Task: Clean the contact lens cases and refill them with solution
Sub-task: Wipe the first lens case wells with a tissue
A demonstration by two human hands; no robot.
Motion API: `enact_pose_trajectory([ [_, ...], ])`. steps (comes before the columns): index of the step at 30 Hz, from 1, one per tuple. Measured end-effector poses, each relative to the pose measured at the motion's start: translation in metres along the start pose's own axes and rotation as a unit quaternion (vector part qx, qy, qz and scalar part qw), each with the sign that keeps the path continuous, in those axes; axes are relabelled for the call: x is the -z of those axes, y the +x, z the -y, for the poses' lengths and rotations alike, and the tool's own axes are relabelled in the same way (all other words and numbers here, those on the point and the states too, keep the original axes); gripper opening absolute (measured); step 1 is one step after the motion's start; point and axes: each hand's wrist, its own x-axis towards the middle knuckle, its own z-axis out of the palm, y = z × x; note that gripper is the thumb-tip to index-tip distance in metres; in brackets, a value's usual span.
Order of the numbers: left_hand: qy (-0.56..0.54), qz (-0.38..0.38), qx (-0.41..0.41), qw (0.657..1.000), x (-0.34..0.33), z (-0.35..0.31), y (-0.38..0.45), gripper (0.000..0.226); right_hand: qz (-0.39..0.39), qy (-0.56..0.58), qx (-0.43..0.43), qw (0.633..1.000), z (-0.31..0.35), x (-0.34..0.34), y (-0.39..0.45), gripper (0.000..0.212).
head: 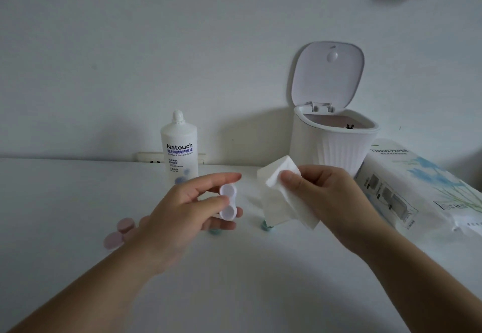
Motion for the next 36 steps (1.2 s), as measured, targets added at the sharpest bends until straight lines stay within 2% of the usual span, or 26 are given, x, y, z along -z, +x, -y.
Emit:
enact_pose_trajectory([
  [3,0.042,0.013,-0.009,0.999,-0.002,0.003,0.000,0.042,0.027,-0.031,0.016,0.999,0.005,-0.011,0.007,0.022],
  [8,0.059,-0.015,-0.049,0.997,-0.002,0.007,0.002,0.026,0.105,-0.045,0.035,0.993,-0.003,-0.031,0.005,0.031],
  [11,0.093,0.001,-0.054,0.994,-0.001,0.011,0.002,0.020,0.132,-0.037,0.020,0.990,-0.010,-0.033,-0.001,0.034],
  [13,0.078,0.020,-0.045,0.996,-0.001,0.012,0.001,0.019,0.149,-0.028,0.005,0.988,-0.014,-0.033,-0.006,0.038],
  [18,0.061,0.085,-0.027,0.994,0.002,0.013,-0.002,0.036,0.129,-0.005,-0.030,0.991,-0.021,-0.031,-0.012,0.037],
  [21,0.135,0.053,-0.084,0.986,0.003,0.015,-0.002,0.036,0.135,-0.006,-0.039,0.990,-0.020,-0.030,-0.011,0.038],
  [26,0.306,0.005,-0.215,0.927,0.002,0.016,-0.001,0.021,0.142,-0.033,-0.030,0.989,-0.021,-0.035,-0.014,0.035],
  [32,0.318,-0.051,-0.288,0.902,-0.012,0.020,-0.004,0.023,0.082,0.018,0.001,0.997,-0.020,-0.035,-0.015,0.031],
  [36,0.300,-0.037,-0.268,0.915,-0.010,0.019,-0.003,0.016,0.106,-0.010,-0.006,0.994,-0.018,-0.031,-0.014,0.031],
])
